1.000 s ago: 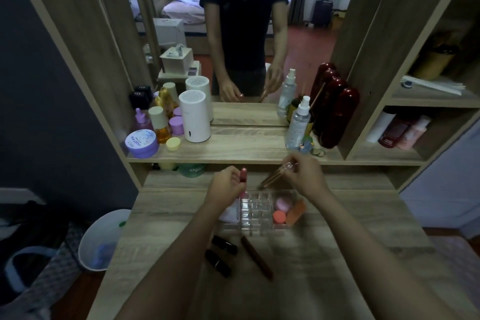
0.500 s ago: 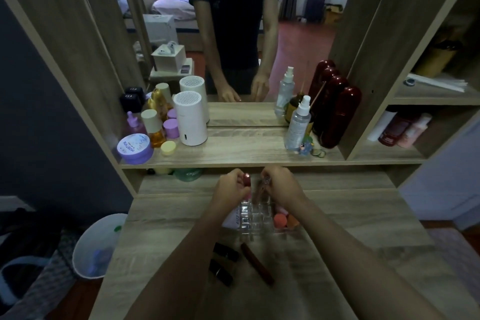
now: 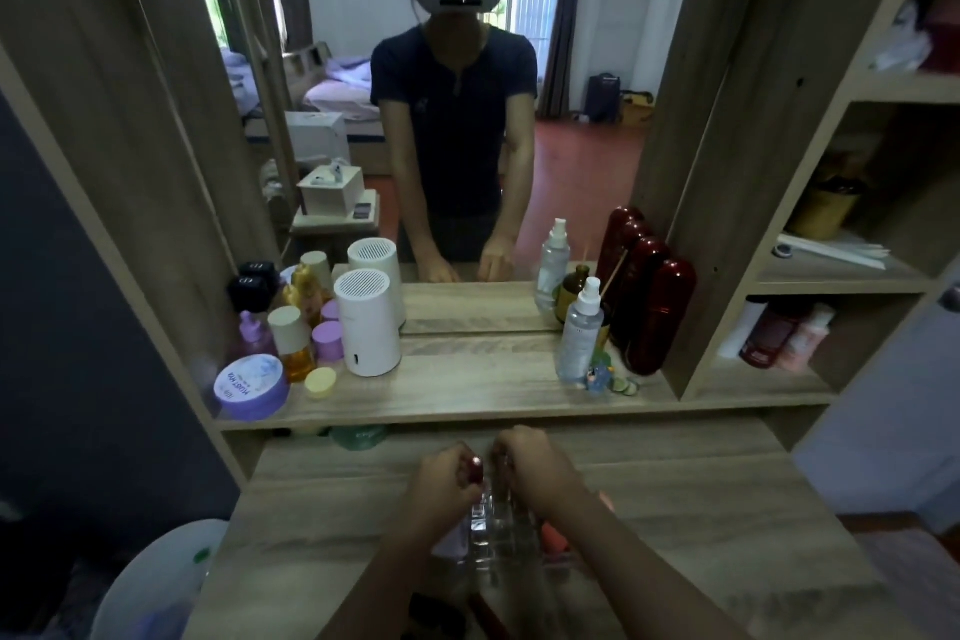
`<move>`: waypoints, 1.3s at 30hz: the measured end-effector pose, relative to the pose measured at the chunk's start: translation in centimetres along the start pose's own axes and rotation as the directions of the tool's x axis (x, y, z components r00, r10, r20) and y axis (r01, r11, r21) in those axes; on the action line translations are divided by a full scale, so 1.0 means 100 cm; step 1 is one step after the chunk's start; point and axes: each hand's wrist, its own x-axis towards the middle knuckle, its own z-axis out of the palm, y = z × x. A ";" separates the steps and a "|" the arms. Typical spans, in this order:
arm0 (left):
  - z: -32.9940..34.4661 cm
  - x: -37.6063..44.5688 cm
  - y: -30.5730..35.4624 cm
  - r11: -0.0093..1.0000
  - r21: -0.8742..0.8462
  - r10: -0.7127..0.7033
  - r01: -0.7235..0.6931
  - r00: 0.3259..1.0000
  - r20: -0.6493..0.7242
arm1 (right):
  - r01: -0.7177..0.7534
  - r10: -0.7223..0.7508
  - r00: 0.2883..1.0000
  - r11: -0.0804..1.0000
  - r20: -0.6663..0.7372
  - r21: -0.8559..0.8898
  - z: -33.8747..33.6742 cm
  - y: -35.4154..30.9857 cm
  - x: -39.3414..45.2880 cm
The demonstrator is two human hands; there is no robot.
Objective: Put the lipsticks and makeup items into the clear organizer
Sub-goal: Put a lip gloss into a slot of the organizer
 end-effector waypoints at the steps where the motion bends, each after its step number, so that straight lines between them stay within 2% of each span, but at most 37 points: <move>1: 0.001 0.000 0.001 1.000 0.026 0.004 -0.004 1.000 -0.012 | 0.000 0.000 1.000 1.000 -0.004 0.006 0.000 0.000 0.000; 12: 0.003 -0.003 -0.001 0.997 0.062 0.042 -0.040 0.999 -0.020 | 0.054 -0.053 0.998 0.998 0.015 -0.031 -0.007 0.007 -0.005; 14: 0.001 -0.004 -0.001 0.997 0.053 0.061 -0.060 0.998 -0.010 | 0.102 -0.103 0.993 0.995 -0.063 -0.023 -0.011 0.005 -0.009; 17: -0.005 -0.006 -0.002 0.995 0.020 0.096 -0.096 0.995 0.006 | 0.233 -0.249 0.950 0.967 -0.186 -0.105 -0.006 -0.004 -0.023; 22: -0.014 -0.011 -0.007 0.995 -0.003 0.099 -0.099 0.995 0.017 | 0.329 -0.335 0.942 0.916 0.015 -0.230 0.044 -0.009 -0.058; 25: -0.016 -0.016 -0.010 0.997 -0.009 0.077 -0.077 0.997 0.001 | 0.229 -0.196 0.966 0.952 0.171 -0.202 0.067 -0.004 -0.067; 27: -0.018 -0.020 -0.012 0.997 0.013 0.079 -0.078 0.997 -0.012 | 0.171 -0.113 0.953 0.967 0.283 -0.190 0.077 0.001 -0.072; 33: -0.018 -0.034 -0.021 0.998 0.041 0.039 -0.038 0.999 -0.011 | 0.143 -0.080 0.945 0.973 0.317 -0.181 0.092 0.004 -0.077; 39: -0.015 -0.041 -0.024 0.998 0.061 0.028 -0.027 0.999 -0.016 | 0.151 -0.107 0.944 0.981 0.314 -0.119 0.091 0.003 -0.077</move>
